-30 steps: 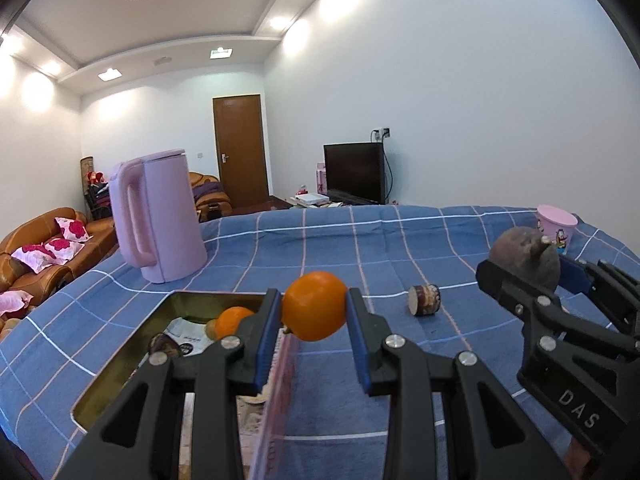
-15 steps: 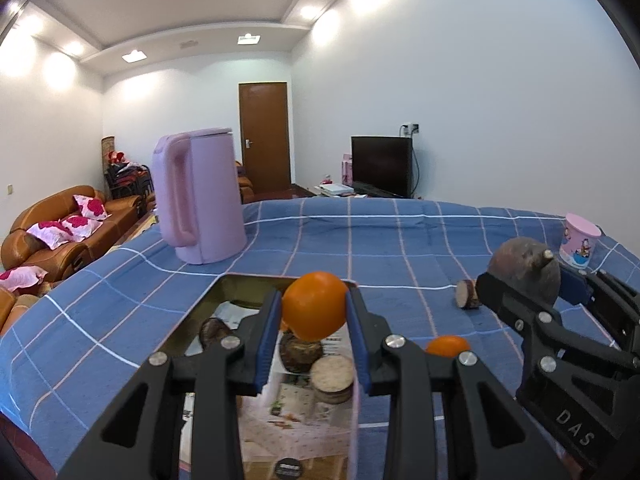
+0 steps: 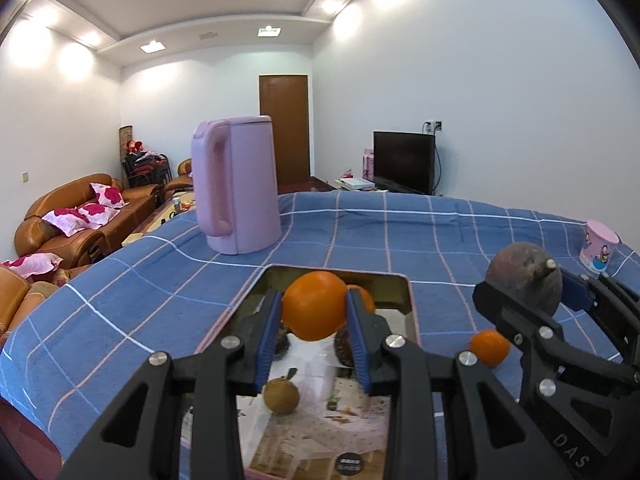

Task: Organize fruits

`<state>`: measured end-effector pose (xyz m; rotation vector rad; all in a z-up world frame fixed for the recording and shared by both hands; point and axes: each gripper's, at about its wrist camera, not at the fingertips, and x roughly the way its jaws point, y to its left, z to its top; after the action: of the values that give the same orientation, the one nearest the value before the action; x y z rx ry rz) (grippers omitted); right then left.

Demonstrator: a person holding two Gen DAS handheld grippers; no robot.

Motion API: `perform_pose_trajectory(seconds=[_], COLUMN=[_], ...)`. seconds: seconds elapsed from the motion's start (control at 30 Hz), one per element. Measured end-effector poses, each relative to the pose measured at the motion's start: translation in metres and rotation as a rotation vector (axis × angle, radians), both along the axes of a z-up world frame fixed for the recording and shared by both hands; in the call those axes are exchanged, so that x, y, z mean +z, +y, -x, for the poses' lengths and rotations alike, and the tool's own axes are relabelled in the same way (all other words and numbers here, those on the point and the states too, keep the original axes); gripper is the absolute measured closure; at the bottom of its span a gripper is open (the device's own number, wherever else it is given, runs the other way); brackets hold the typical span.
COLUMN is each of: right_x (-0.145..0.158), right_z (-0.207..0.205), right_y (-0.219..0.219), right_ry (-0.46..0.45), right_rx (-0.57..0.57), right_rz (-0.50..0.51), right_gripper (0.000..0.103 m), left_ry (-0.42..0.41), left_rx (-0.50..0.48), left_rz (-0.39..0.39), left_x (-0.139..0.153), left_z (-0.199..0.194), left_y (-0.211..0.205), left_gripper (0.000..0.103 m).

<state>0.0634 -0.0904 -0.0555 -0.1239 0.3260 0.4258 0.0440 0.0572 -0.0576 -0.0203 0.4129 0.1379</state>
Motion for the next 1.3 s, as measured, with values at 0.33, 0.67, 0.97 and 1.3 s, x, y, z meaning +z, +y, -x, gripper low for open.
perform_pose_trajectory(seconds=[0.33, 0.67, 0.97, 1.3], right_x=[0.000, -0.003, -0.005, -0.008], right_z=[-0.003, -0.002, -0.004, -0.008], right_y=[0.027, 0.046, 0.057, 0.068], right_ry=[0.008, 0.021, 0.029, 0.054], right_rx=[0.060, 0.100, 0.124, 0.136], right_rz=[0.017, 0.034, 0.047, 0.063], right_gripper=[0.053, 0.053, 0.053, 0.053], left_ry=[0.022, 0.039, 0.059, 0.081], left_rx=[0.052, 0.080, 0.094, 0.116], left_rz=[0.004, 0.004, 0.003, 0.004], left_x=[-0.003, -0.005, -0.007, -0.009], left_z=[-0.003, -0.005, -0.006, -0.010], left_y=[0.024, 0.040, 0.049, 0.063], left_gripper=[0.069, 0.069, 0.069, 0.069])
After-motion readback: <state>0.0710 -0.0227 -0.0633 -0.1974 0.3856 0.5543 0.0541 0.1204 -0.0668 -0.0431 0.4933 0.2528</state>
